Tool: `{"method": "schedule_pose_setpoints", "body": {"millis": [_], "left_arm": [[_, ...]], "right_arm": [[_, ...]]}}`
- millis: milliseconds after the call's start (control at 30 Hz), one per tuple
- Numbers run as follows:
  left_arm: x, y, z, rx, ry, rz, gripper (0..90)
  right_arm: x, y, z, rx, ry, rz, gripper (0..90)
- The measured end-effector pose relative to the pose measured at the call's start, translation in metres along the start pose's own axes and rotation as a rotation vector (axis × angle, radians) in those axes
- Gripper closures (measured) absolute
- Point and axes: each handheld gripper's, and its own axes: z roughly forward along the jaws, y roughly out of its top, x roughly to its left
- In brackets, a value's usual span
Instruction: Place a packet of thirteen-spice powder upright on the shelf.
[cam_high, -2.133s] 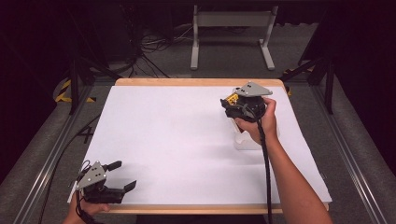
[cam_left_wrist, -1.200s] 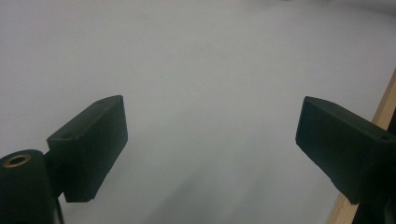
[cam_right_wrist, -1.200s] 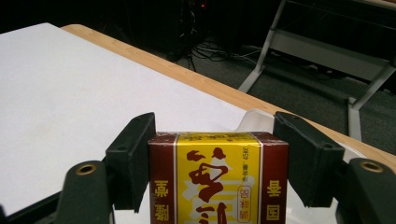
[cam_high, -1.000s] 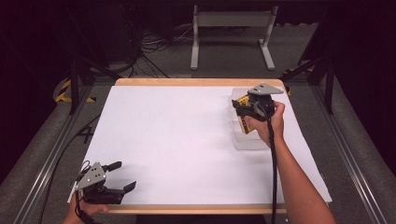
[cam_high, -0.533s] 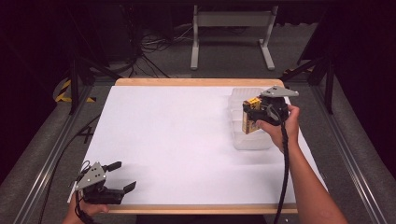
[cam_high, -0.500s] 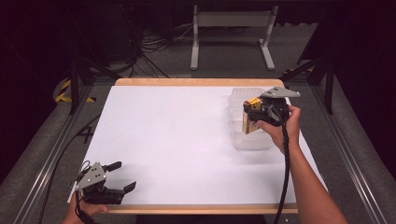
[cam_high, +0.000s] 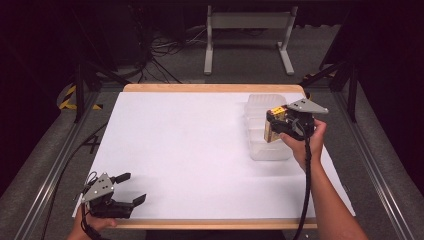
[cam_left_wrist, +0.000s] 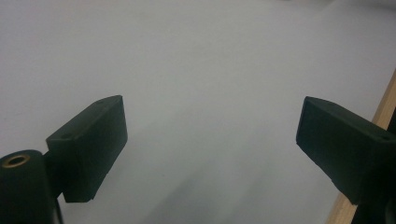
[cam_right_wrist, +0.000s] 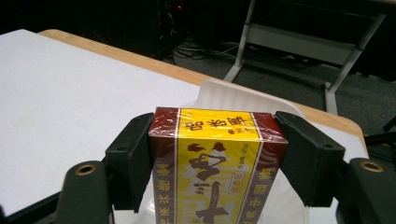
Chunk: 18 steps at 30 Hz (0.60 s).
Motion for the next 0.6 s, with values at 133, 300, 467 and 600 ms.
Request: {"method": "schedule_pose_setpoints", "body": {"millis": [133, 300, 467, 600], "left_arm": [[0.0, 0.0, -0.001, -0.007, 0.002, -0.006, 9.6], [0.0, 0.001, -0.002, -0.012, 0.003, -0.003, 9.6], [0.0, 0.0, -0.002, -0.004, 0.007, 0.001, 9.6], [0.001, 0.001, -0.001, -0.005, 0.005, -0.008, 9.6]], "right_arm": [[0.0, -0.004, -0.001, 0.001, 0.02, 0.012, 32.6], [0.003, -0.007, -0.002, 0.021, 0.03, -0.009, 32.6], [0.006, -0.01, -0.001, 0.039, 0.035, -0.034, 32.6], [0.007, -0.013, -0.002, 0.044, 0.052, -0.033, 32.5]]}}
